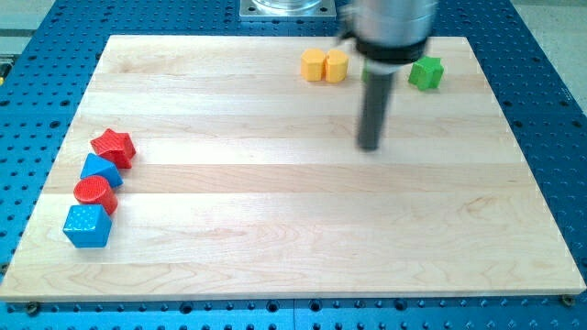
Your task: Push the green star into the green circle
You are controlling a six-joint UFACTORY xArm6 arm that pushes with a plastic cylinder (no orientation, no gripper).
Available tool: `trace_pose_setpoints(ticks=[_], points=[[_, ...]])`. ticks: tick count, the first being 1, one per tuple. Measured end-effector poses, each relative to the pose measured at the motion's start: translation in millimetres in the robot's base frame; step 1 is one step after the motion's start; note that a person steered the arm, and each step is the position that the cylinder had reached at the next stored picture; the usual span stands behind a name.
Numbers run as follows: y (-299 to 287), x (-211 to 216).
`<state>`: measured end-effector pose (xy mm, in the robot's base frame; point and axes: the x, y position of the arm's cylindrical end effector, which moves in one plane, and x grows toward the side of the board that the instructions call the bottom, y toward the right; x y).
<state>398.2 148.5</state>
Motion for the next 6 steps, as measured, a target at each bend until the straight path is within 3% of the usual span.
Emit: trace_pose_setpoints(ticks=[1, 3, 5, 6], points=[[84.9, -45.8], [83.4, -94.2], [95.3, -112.2], [43.4, -113.8]])
